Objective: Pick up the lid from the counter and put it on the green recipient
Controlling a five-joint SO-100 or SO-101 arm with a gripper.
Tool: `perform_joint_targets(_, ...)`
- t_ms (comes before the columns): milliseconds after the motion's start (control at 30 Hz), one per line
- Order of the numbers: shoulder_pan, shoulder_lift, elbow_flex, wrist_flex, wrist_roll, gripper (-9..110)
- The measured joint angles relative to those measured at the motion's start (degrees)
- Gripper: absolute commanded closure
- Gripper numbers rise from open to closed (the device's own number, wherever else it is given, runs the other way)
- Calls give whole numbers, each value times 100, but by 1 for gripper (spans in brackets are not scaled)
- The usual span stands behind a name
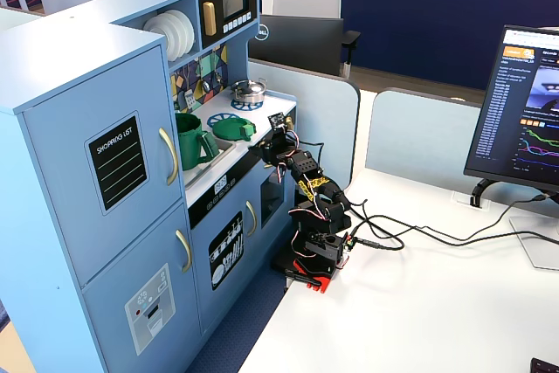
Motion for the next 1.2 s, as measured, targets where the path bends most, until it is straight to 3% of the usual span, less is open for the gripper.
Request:
perform_joint_targets(200,9,-343,105,-1380,18,61)
perform_joint_targets(500,264,-1239,-35,-1731,123,61)
perform_joint_targets(1067,316,-3656,-1907,-1775,211,64)
perform_joint_targets(1133,316,-3867,-2074,-1775,211,67)
perform_joint_targets(1200,316,-4052,-2215,-1775,211,81)
